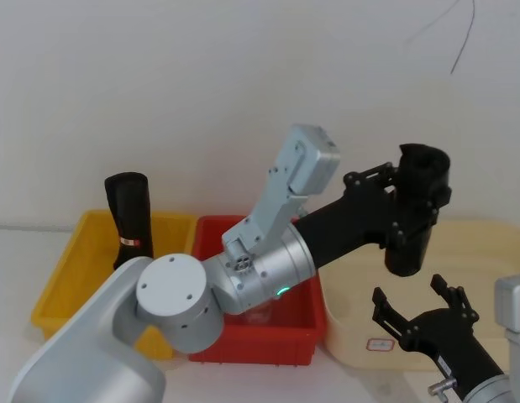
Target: Pick up the garbage bag with the one hand and transfer it to the other hand.
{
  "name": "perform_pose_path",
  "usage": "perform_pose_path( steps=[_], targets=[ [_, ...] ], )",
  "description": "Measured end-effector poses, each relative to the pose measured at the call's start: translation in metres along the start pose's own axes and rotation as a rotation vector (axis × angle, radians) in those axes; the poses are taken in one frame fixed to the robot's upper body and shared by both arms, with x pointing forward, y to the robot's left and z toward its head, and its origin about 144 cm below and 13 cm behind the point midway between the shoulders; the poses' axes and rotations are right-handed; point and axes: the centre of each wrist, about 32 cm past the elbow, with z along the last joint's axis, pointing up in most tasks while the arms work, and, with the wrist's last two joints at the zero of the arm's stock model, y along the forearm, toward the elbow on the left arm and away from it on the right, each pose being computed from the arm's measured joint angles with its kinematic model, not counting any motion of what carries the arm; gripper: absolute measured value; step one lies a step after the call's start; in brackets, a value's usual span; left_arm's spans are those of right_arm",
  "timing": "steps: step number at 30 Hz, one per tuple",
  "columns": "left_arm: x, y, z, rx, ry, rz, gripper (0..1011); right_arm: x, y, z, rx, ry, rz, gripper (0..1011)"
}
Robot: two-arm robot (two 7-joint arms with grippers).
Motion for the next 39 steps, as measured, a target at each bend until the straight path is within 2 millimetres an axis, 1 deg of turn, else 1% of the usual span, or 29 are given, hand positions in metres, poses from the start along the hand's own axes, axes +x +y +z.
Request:
perform_pose_path(
  steps=[9, 28, 39],
  targets=[
    [0.0, -0.008, 0.001, -0.03, -0.007, 0.001, 475, 0.0, 0.0, 0.0, 0.0, 0.0, 0.0, 1001],
    [0.003, -0.007, 0.002, -0.051, 0.008, 0.042, 475, 0.0, 0.001, 0.001, 0.005, -0.005, -0.005, 1001],
    [0.004, -0.007, 0.002, -0.054, 0.014, 0.049, 475, -0.003, 0.012, 0.014, 0.076, -0.043, -0.038, 1001]
  ],
)
